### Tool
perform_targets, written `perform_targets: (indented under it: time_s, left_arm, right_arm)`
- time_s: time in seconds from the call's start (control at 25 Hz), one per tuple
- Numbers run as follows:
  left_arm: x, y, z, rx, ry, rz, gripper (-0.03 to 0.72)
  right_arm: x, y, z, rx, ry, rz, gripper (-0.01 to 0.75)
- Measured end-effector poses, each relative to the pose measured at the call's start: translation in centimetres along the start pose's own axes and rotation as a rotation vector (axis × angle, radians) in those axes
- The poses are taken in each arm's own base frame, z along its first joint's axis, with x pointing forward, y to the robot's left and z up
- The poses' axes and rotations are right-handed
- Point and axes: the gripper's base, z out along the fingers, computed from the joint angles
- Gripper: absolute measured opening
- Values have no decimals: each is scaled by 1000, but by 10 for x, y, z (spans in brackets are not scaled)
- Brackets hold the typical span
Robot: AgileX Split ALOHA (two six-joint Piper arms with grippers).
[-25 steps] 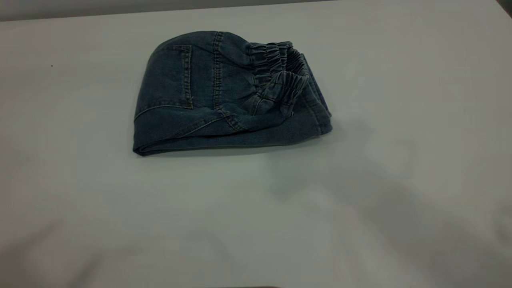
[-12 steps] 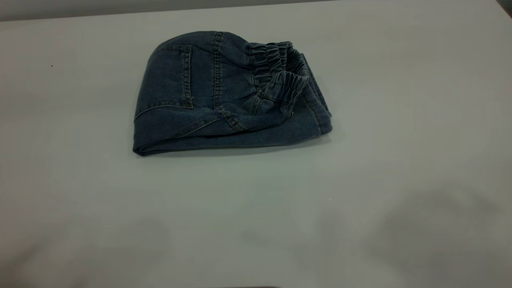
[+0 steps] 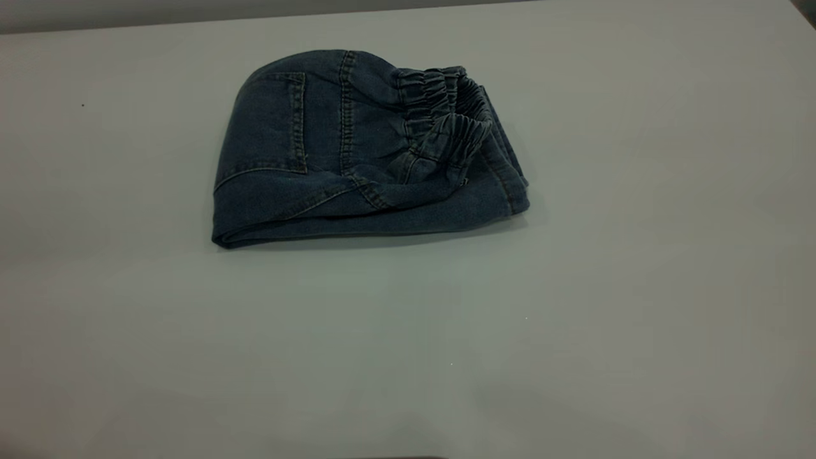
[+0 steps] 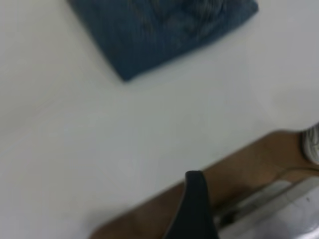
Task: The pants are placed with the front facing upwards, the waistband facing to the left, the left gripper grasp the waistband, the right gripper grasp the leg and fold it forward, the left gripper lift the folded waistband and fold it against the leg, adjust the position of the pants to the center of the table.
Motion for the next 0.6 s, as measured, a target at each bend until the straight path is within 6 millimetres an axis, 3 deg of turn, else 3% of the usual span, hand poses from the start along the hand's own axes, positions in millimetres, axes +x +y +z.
perform_targets:
  time_s: [0.28,0.44,0.6]
  left_arm:
    - [46,7,24,-62,108,-108,559]
    - [68,9,29,-100,118,-132,559]
    - [83,9,31,-120,88,-121,559]
  right_arm:
    - [66,-9,18,34,-52,65,468]
    - [93,-10,38,28,-86,68,468]
    - [106,-11,48,25,-85,68,468]
